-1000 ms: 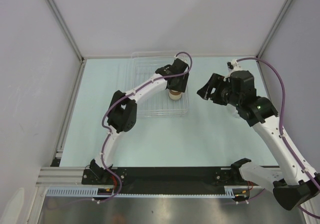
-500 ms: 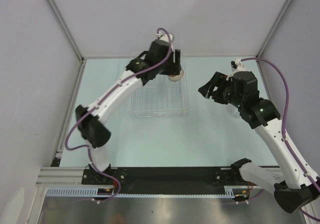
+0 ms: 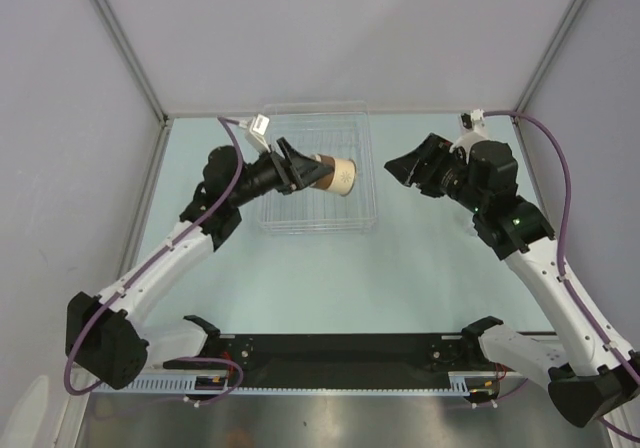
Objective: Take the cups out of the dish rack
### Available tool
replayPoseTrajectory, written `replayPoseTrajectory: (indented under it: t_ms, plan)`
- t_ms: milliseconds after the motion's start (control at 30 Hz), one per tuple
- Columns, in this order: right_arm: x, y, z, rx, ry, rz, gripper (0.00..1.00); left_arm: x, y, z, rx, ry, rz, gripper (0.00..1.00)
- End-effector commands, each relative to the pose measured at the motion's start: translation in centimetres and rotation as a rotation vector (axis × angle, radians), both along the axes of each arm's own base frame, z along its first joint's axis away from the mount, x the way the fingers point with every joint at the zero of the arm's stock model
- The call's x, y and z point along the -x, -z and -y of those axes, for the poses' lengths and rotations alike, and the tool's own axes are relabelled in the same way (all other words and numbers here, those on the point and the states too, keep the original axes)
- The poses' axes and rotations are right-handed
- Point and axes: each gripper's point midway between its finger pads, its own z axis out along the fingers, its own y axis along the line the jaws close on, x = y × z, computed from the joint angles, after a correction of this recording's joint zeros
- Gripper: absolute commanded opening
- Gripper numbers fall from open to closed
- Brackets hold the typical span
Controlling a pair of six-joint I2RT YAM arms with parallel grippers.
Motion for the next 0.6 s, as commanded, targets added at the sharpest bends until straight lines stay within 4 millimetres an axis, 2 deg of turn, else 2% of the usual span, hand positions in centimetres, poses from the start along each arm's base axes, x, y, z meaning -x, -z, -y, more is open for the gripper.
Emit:
replayPoseTrajectory:
  t_ms: [0, 33, 133, 400, 567]
  plan:
    - [1.2, -2.5, -2.6, -0.169, -0.132, 0.077, 0.7, 4.5, -4.5, 0.4, 0.321, 0.213, 0.097, 0.0]
    - [1.4, -2.6, -2.8, -0.186, -0.147, 0.081, 0.7, 4.8, -2.6, 0.4, 0.333, 0.219, 0.059, 0.0]
    - [2.1, -2.6, -3.3, -0.236, -0.184, 0.095, 0.69, 5.5, -2.2, 0.0, 0.391, 0.236, 0.048, 0.0]
    - [4.3, -3.6, -4.3, -0.381, -0.295, 0.143, 0.68, 6.6, -3.5, 0.2, 0.495, 0.332, 0.091, 0.0]
    - [4.9, -4.1, -4.9, -0.427, -0.338, 0.147, 0.67, 6.3, -2.8, 0.5, 0.482, 0.335, 0.058, 0.0]
